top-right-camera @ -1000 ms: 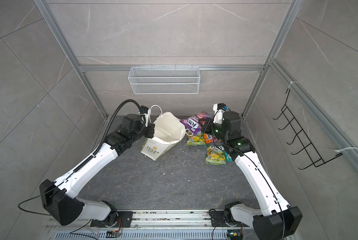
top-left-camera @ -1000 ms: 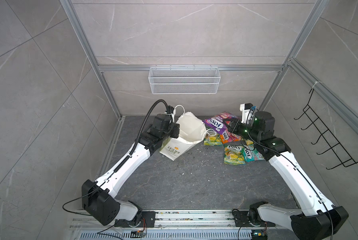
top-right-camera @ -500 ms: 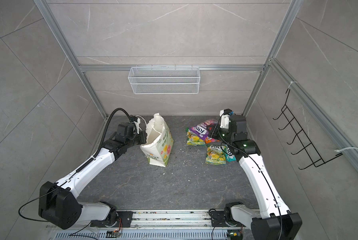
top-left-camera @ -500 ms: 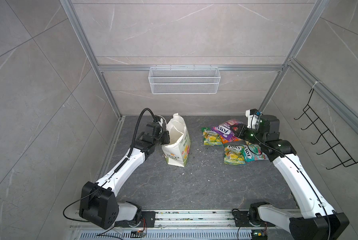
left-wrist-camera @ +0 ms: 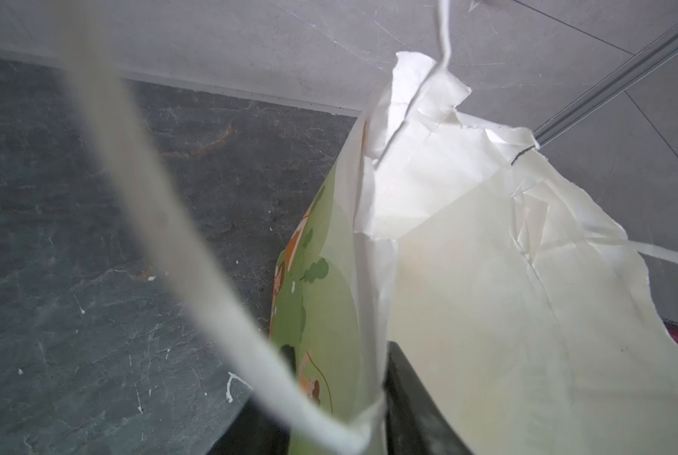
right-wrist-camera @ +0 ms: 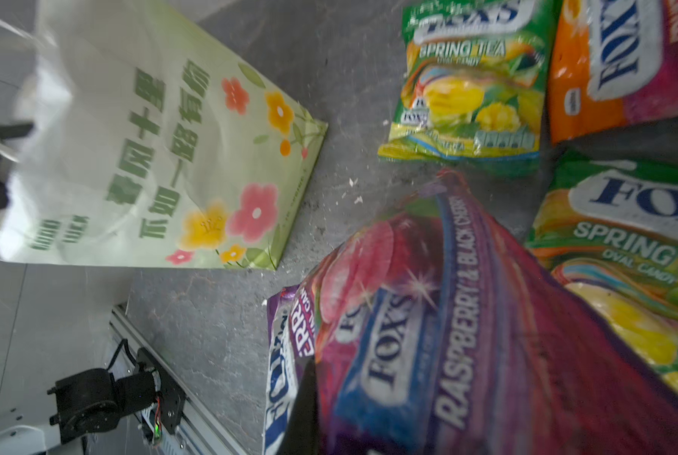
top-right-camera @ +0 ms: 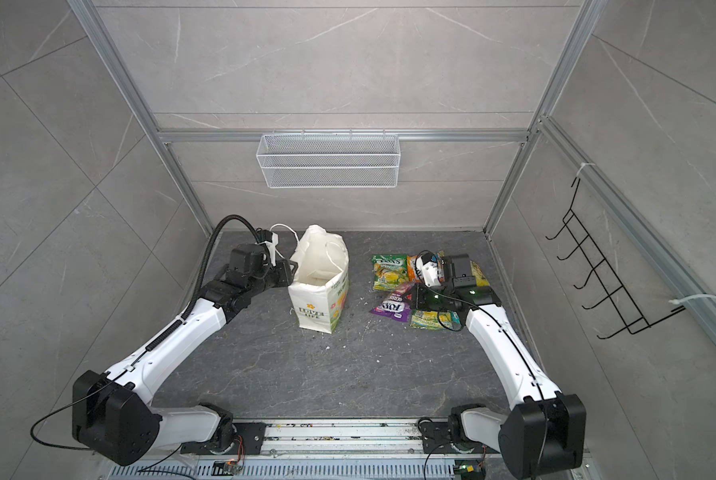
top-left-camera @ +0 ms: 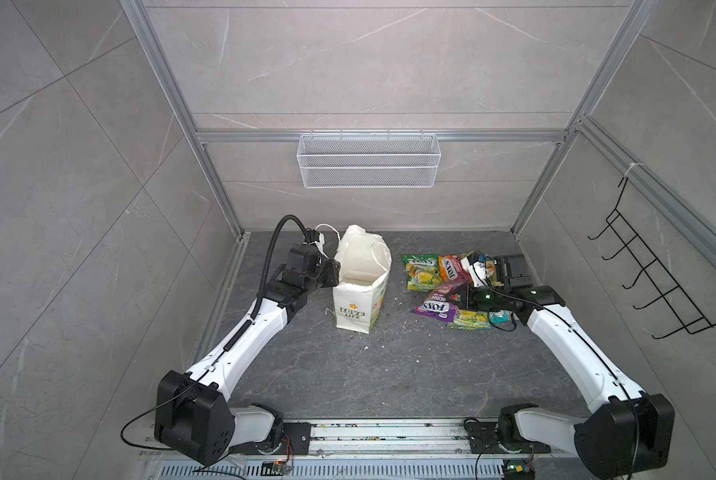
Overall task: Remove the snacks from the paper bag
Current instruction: 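Lift the Berries bag with the right gripper while the left stands the paper bag up, then lower the purple Berries bag beside the candy pile and open the right gripper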
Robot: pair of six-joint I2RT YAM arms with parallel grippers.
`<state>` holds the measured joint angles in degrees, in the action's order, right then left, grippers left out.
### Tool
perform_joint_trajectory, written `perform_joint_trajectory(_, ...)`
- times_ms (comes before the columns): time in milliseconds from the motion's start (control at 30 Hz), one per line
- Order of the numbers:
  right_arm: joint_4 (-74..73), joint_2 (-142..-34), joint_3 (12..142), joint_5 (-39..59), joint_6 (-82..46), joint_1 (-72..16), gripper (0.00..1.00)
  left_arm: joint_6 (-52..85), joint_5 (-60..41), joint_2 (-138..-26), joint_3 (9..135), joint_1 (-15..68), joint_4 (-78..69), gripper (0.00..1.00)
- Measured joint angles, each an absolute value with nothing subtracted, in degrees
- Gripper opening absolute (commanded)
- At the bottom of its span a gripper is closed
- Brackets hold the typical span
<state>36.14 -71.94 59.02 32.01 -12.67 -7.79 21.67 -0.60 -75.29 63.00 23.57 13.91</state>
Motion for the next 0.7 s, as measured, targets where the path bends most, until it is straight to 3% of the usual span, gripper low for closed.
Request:
perform_joint_trajectory(67, 36.29, -73.84, 58.26, 32.03, -11.25, -7.86, 0.0, 21.52, -0.6, -74.83, 63.2, 23.57, 14.22, 0.52)
perform_joint_trajectory(367, 33.74, -81.71, 56.62, 30.68, -6.42, -11.14, 0.0, 19.99, -0.25, -69.73, 63.92, 23.57, 15.03, 0.54)
perform_joint_trajectory(600, 33.26, -89.41, 60.07, 30.0, -0.49, -16.14, 0.0, 16.91, 1.63, -58.65, 57.95, 23.09, 10.09, 0.7)
perform_joint_trajectory(700, 32.67, -90.85, 60.82, 29.76, 1.54, -16.27, 0.03, 16.03, 4.19, -54.39, 54.19, 21.91, 9.1, 0.71)
